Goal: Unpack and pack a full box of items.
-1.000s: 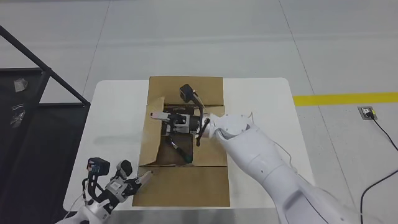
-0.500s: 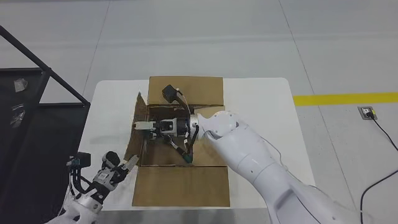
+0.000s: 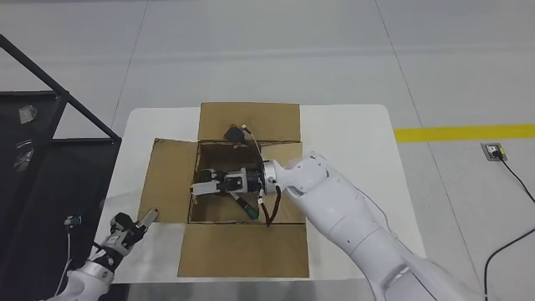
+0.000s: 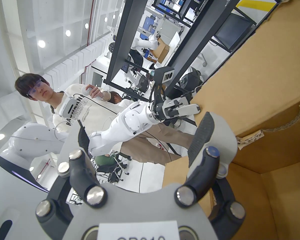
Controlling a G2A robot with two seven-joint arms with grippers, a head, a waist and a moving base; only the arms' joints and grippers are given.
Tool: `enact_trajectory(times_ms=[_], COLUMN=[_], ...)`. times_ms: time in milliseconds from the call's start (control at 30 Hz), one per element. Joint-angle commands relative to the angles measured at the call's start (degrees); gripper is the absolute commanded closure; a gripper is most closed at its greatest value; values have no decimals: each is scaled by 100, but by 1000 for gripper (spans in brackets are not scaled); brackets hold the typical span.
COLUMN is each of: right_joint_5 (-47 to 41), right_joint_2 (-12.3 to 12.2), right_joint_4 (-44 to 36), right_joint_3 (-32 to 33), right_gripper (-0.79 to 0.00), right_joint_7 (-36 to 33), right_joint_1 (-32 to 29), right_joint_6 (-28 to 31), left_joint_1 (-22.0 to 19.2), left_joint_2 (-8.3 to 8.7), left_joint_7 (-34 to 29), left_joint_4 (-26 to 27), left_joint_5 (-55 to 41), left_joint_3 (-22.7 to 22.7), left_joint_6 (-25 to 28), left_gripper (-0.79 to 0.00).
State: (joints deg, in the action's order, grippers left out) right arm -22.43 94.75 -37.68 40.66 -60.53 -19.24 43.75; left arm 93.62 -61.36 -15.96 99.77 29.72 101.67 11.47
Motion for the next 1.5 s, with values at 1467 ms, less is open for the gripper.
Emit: enact_trajectory(times_ms=[1467], right_joint_5=[3509], right_joint_2=[-1723], right_joint_4=[-6076], right_joint_3=[4146], right_gripper=[-785], right_joint_7=[2002], right_joint_1=[-5322], right_joint_6=[262], left_joint_1=[-1132], left_joint_2=[29], left_joint_7=[-2401], left_joint_4=[1826], left_joint_5=[-1197], left_joint_3=[-1406], left_joint_6=[143], left_gripper=[-785])
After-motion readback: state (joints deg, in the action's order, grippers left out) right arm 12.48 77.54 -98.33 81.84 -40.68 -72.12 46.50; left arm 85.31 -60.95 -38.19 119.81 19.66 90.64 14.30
